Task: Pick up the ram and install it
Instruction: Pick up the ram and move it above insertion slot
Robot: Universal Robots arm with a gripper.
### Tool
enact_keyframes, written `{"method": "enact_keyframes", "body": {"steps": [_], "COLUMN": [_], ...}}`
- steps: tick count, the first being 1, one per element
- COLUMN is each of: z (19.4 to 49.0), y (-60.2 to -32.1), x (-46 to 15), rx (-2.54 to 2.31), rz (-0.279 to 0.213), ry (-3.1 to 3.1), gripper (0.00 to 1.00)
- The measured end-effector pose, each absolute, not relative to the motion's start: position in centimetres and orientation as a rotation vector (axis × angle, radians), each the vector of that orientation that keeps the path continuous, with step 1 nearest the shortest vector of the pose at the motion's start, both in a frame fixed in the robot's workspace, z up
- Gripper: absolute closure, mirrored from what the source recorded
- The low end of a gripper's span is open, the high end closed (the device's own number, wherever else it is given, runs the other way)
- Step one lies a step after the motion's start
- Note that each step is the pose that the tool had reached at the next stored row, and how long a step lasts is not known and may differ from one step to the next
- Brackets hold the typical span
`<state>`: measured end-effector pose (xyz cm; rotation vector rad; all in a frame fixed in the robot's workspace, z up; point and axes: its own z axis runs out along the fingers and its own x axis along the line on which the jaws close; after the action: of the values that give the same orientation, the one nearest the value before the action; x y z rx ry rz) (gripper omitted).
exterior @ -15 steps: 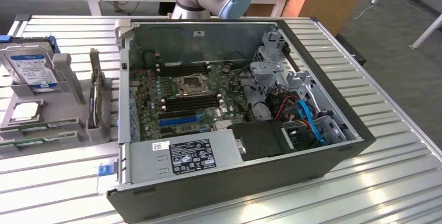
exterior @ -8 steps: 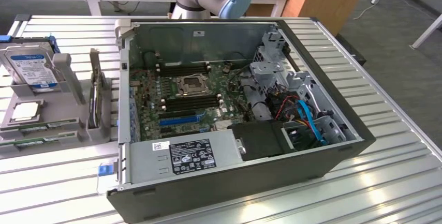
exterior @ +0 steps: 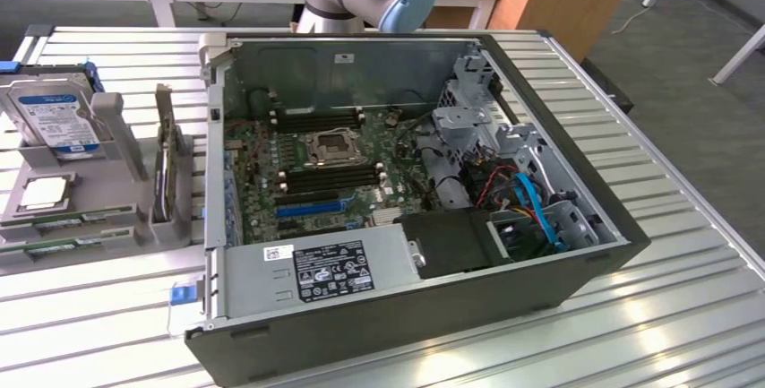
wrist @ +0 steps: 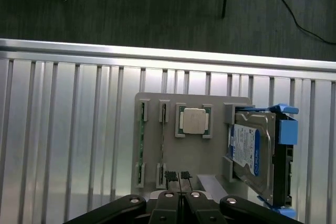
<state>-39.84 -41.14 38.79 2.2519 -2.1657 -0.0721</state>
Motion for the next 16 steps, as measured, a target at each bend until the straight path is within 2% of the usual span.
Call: {"method": "enact_keyframes", "body": {"steps": [16], "z": [38.78], "y": [-41.14], "x": [-39.84], "rx": [2.263], "rz": [-0.072], "ry": [-2.153], "gripper": [0.90]}}
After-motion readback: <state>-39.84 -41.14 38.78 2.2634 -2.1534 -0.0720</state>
